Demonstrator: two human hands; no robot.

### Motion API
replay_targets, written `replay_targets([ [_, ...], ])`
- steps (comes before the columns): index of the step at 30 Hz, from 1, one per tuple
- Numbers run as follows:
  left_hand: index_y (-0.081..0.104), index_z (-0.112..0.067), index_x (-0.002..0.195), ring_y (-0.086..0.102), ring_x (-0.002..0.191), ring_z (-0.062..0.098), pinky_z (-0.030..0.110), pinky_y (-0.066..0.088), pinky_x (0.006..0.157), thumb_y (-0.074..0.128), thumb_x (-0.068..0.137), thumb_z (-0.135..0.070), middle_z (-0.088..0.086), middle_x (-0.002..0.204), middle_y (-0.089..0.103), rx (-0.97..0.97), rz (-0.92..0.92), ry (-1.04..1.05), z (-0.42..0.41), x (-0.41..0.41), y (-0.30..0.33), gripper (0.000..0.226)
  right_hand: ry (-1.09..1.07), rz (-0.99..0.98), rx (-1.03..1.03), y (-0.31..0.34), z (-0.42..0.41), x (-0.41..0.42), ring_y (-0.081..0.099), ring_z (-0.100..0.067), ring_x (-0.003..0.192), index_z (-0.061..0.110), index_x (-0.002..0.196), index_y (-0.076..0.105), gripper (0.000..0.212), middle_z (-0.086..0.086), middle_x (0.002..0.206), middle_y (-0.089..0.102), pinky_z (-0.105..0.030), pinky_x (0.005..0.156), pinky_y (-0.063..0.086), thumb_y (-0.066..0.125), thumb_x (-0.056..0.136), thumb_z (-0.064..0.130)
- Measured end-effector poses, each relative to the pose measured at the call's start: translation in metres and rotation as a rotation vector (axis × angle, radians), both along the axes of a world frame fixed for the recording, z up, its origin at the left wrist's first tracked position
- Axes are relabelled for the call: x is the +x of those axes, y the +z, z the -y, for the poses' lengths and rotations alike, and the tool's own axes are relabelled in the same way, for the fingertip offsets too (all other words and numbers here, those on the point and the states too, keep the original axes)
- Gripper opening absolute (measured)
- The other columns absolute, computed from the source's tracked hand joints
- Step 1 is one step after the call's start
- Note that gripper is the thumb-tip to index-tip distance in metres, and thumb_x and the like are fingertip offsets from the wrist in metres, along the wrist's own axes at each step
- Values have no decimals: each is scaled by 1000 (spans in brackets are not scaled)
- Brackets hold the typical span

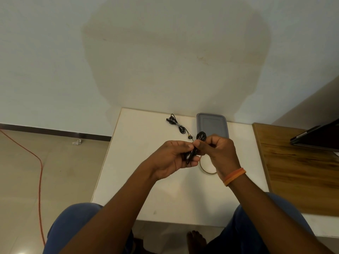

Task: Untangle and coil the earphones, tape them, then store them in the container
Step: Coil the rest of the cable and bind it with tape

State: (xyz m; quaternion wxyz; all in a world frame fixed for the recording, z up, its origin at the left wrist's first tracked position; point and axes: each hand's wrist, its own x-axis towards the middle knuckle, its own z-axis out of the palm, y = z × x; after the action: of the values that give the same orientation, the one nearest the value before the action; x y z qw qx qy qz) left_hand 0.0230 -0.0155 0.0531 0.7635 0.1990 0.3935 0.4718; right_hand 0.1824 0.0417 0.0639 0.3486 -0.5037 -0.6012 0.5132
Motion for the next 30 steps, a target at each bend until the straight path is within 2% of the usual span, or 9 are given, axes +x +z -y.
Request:
replay_targets([
  [3, 67, 5, 105, 65, 72, 22, 34, 58, 74, 47, 100, -4, 22, 94, 66, -40, 16, 53, -1, -3, 0, 22, 14, -70, -127, -1, 3, -3, 71, -30, 79, -1, 84, 71, 39, -21, 84, 71, -38, 77, 59, 73, 69, 35],
  [5, 66, 5, 101, 64, 70, 20, 32, 58, 71, 47, 100, -4, 17, 86, 67, -59, 39, 84, -2, -4, 0, 21, 58, -167, -255, 0, 1, -2, 70, -32, 89, 3, 92, 72, 33, -18, 91, 73, -41, 83, 57, 69, 73, 30],
  [8, 66, 4, 100, 64, 71, 20, 32, 58, 71, 46, 100, -5, 16, 84, 67, -69, 25, 94, -3, -5, 0, 22, 82, -224, -303, 0, -1, -2, 69, -32, 91, 1, 94, 71, 30, -17, 94, 73, -38, 81, 58, 70, 73, 22],
  [11, 67, 4, 105, 65, 74, 22, 33, 57, 74, 45, 101, -5, 16, 83, 66, -62, -24, 59, -2, -5, -1, 24, 74, -238, -294, -1, 0, -3, 70, -26, 82, -1, 92, 69, 29, -13, 87, 73, -28, 72, 57, 70, 72, 19],
  [16, 66, 7, 110, 69, 79, 26, 37, 59, 79, 44, 102, -4, 18, 91, 69, -115, -101, 20, -1, -4, -5, 26, 55, -189, -388, -15, 3, -4, 69, -23, 80, -1, 91, 69, 12, -12, 84, 72, -30, 69, 57, 66, 84, 8],
  [19, 67, 5, 104, 68, 82, 31, 42, 60, 83, 44, 101, -2, 19, 95, 68, -235, -161, 21, 1, 2, -13, 24, -35, -170, -526, -33, 13, -9, 68, -28, 85, -6, 98, 66, 17, -18, 90, 71, -38, 69, 58, 65, 87, 7],
  [24, 62, 9, 115, 69, 91, 38, 46, 59, 83, 46, 100, -3, 25, 106, 65, -422, -167, 129, 0, 9, -21, 24, -127, -274, -706, -49, 19, -17, 68, -32, 89, -2, 109, 65, 23, -19, 100, 70, -44, 75, 59, 61, 92, 12],
  [27, 67, 1, 109, 67, 102, 41, 51, 56, 89, 52, 99, -7, 22, 111, 64, -485, -214, 195, 0, 5, -22, 19, -62, -249, -702, -48, 19, -23, 69, -31, 94, 8, 109, 68, 19, -16, 101, 72, -40, 74, 58, 62, 91, 12],
  [30, 65, -12, 119, 58, 109, 30, 44, 50, 93, 54, 99, -18, 12, 119, 62, -510, -408, 166, -3, 0, -18, 23, -60, -203, -657, -51, 13, -37, 70, -28, 89, 8, 107, 70, 19, -16, 98, 73, -39, 77, 58, 64, 88, 7],
])
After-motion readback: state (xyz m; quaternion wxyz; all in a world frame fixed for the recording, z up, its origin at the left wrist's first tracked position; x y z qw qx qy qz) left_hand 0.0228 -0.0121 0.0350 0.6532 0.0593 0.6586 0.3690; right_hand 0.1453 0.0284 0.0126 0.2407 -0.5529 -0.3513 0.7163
